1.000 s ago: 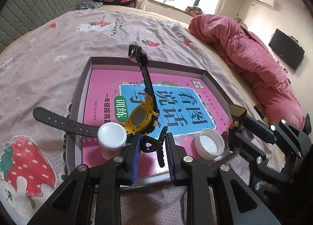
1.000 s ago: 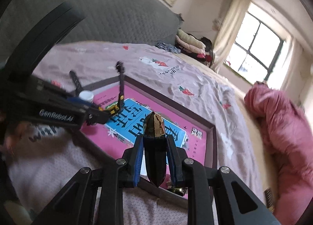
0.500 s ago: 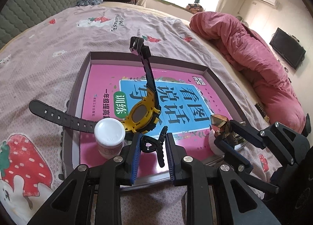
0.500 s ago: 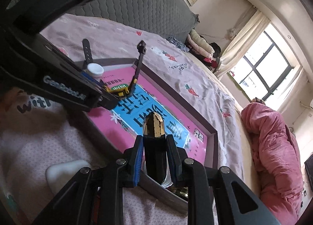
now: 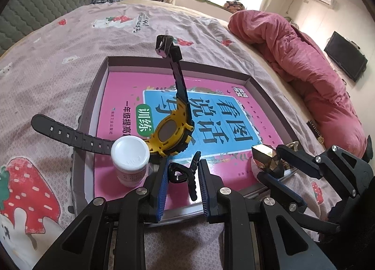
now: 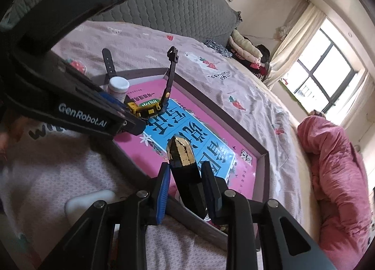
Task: Organize rigid objects
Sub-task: 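Lift and carry the hair clip with the left tool while the right tool carries the tube over the tray, then lower the tube into the tray and open the right tool while the left tool releases the clip there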
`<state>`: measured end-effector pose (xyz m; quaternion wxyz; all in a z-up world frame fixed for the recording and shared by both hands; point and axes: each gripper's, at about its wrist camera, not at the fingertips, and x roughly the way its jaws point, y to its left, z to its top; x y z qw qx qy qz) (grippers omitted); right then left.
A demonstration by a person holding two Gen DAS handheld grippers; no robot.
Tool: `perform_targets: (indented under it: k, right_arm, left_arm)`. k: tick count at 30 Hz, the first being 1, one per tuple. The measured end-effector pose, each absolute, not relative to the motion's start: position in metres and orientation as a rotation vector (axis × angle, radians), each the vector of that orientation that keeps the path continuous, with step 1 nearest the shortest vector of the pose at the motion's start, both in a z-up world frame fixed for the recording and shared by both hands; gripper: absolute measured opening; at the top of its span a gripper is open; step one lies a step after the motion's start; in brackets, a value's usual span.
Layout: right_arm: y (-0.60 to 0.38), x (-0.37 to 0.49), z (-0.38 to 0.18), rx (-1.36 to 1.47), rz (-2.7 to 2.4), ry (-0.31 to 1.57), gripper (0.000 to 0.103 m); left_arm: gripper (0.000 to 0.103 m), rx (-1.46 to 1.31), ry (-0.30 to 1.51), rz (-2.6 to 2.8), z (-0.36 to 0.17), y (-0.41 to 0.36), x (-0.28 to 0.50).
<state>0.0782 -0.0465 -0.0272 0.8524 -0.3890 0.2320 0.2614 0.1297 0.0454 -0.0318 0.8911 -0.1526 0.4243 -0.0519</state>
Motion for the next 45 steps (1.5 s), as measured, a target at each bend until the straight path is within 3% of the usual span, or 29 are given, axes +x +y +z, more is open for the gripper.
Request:
perform_targets:
  k: [17, 25, 30, 45]
  right_arm:
    - [-0.056, 0.088, -0.020, -0.656, 0.605, 0.567, 0.034]
    - [-0.061, 0.095, -0.016, -0.591, 0.612, 0.597, 0.044]
    - [-0.064, 0.096, -0.013, -0.542, 0.640, 0.608, 0.056]
    - [-0.072, 0.095, -0.003, -0.504, 0.622, 0.578, 0.056]
  left_arm:
    - [0.025, -0.332, 0.884, -0.088, -0.032, 0.052, 0.131]
    - [0.025, -0.333, 0.887, -0.088, -0.031, 0.052, 0.131]
    - [0.025, -0.329, 0.889, -0.088, -0.031, 0.051, 0.131]
    - [0.026, -0.253, 0.909, -0.032, -0.034, 0.045, 0.131]
